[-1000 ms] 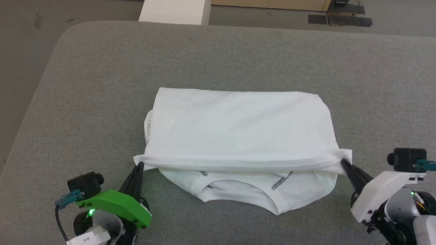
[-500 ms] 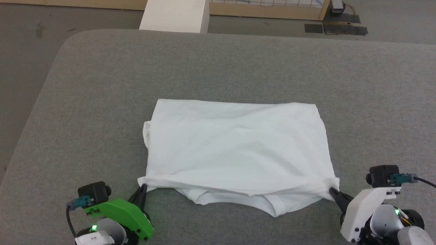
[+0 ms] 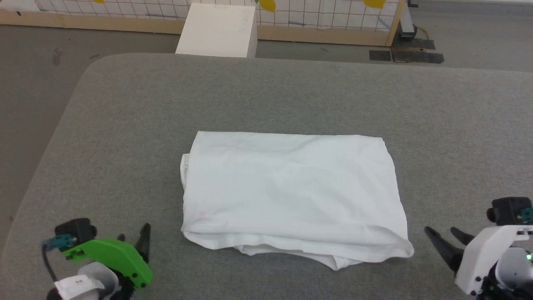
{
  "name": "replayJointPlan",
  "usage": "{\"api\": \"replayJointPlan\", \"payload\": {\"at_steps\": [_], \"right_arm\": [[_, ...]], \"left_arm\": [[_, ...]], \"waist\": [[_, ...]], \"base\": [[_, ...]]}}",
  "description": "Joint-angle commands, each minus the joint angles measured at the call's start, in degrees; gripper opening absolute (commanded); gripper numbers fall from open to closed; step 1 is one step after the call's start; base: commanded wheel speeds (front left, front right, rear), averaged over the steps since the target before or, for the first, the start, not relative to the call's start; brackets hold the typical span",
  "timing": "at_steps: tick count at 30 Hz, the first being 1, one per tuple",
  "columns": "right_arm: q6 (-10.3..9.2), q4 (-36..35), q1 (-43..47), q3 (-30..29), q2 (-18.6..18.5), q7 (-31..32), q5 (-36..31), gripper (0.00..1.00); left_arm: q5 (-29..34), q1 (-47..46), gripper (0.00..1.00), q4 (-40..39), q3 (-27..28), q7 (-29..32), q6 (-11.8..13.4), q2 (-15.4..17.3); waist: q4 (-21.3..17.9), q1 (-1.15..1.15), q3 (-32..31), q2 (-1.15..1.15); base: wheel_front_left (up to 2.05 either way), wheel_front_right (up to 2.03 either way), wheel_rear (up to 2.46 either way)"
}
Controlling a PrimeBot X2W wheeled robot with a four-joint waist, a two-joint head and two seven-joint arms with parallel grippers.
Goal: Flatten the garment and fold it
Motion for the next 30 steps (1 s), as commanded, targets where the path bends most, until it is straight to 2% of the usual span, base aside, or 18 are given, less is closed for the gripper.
{"api": "replayJointPlan", "payload": {"at_steps": [1, 4, 6, 9, 12, 14, 19, 24, 30], "right_arm": [[-0.08, -1.45, 0.19, -1.26, -0.72, 0.91, 0.6, 1.0], [-0.08, -3.61, -1.27, -3.63, -1.81, 2.81, 0.8, 1.0], [-0.08, -3.87, -2.99, -4.46, -2.02, 4.14, 1.22, 1.0], [-0.08, -3.15, -6.13, -3.71, -2.49, 6.09, 1.62, 1.0], [-0.08, -0.9, -9.41, -2.29, -2.24, 7.35, 2.12, 1.0], [-0.08, 1.16, -11.67, -0.72, -2.04, 8.4, 2.27, 1.0], [-0.08, 6.44, -16.94, 3.92, -2.34, 10.67, 1.62, 1.0], [-0.08, 10.56, -20.35, 7.98, -2.93, 11.36, 1.17, 1.0], [-0.08, 14.39, -22.38, 11.89, -2.63, 9.92, 2.21, 1.0]], "left_arm": [[0.25, 0.84, 1.0, -1.42, 1.28, -1.09, 0.65, 1.2], [2.49, 0.17, 1.0, -5.11, 3.65, -5.74, 1.01, 3.16], [5.32, -0.73, 1.0, -7.57, 5.08, -10.96, 0.7, 4.22], [8.82, -2.02, 1.0, -10.59, 7.2, -18.07, -0.79, 4.27], [13.03, -2.71, 1.0, -13.31, 9.75, -19.96, -1.68, 2.85], [17.25, -3.1, 1.0, -16.1, 12.43, -20.13, -2.65, 0.8], [25.81, -1.96, 1.0, -19.59, 16.79, -20.17, -7.35, -5.87], [29.59, -1.6, 1.0, -17.69, 18.3, -20.18, -11.89, -10.9], [31.81, -1.64, 1.0, -14.78, 20.64, -20.18, -16.01, -15.1]], "waist": [[0.14, 0.0, -0.06, 0.0], [0.19, 0.0, 0.32, 0.0], [0.13, 0.0, 0.85, 0.0], [0.07, 0.0, 2.49, 0.0], [0.06, 0.0, 4.22, 0.0], [0.15, 0.0, 5.6, 0.0], [0.82, 0.0, 9.11, 0.0], [1.98, 0.0, 11.41, 0.0], [3.02, 0.0, 12.29, 0.0]], "base": [[0.0, 0.0, 0.0], [0.0, 0.0, 0.0], [0.0, 0.0, 0.0], [0.0, 0.0, 0.0], [0.0, 0.0, 0.0], [0.0, 0.0, 0.0], [0.0, 0.0, 0.0], [0.0, 0.0, 0.0], [0.0, 0.0, 0.0]]}}
